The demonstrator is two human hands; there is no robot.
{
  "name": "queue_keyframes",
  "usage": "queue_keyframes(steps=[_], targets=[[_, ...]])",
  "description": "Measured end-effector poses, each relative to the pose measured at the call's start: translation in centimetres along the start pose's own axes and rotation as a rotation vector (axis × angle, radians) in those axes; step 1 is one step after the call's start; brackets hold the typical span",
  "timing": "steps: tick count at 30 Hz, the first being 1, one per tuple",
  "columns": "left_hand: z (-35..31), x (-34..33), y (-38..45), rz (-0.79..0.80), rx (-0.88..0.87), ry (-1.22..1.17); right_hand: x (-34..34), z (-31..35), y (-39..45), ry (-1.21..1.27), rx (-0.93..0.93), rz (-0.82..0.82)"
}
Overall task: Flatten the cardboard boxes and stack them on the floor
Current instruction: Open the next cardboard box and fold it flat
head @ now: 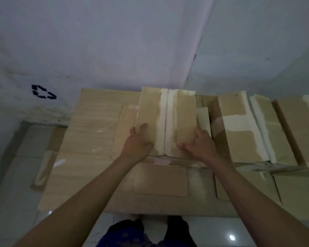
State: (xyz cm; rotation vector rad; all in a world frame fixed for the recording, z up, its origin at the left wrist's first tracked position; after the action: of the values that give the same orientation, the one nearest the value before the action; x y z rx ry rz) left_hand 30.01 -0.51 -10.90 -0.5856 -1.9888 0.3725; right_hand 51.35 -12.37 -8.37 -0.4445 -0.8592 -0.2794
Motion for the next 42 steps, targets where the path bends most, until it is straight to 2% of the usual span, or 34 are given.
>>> queue_keyframes(steps=[9, 15, 23, 28, 30, 32, 34, 36, 39, 42], targets=[[4.4, 3.2, 1.2, -0.115, 0.143, 0.083, -4.7, 3.6, 1.9, 0.093, 0.108, 0.035], [4.9, 2.7, 1.5, -0.136, 0.202, 0.149, -6.4, 6.5, 0.9, -0.148, 0.315, -0.047], [4.9, 2.3, 1.8, -0.156, 0.215, 0.117, -7.9, 7.6, 0.4, -0.293, 0.155, -0.074], [4.7, 2.5, 2.0, -0.19, 0.218, 0.1, -6.0, 9.5, -0.8, -0.146, 0.205, -0.078], [4.7, 2.6, 2.0, -0.203, 0.216, 0.105, -3.2, 10.3, -1.5, -0.01, 0.274, -0.187], [4.7, 2.6, 1.9, -0.203, 0.206, 0.093, 0.5, 10.2, -2.6, 0.131, 0.373, -0.389], [4.3, 2.7, 1.8, -0.254, 0.158, 0.154, 3.8, 8.0, -4.0, 0.137, 0.389, -0.618], [3.0, 2.3, 1.5, -0.312, 0.053, 0.284, 5.0, 4.5, -5.0, -0.001, 0.31, -0.719], [2.0, 1.1, 1.5, -0.257, 0.016, 0.341, 2.8, 0.1, -4.4, -0.305, 0.197, -0.595], [2.0, 0.8, 1.4, -0.215, 0.043, 0.348, -1.0, -1.3, -3.4, -0.372, 0.162, -0.325]])
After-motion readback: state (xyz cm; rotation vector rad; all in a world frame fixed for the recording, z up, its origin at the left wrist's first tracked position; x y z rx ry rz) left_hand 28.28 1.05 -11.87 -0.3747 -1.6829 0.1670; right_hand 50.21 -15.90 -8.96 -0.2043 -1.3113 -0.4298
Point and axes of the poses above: each hand's wrist, its own y-axis towards the middle knuckle, its own x-axis out of the back of the hand, z = x × y, the point moved 9 cm from there along y, towards the middle knuckle, and after that the axes turned 15 degrees about x, right-handed, at the moved point
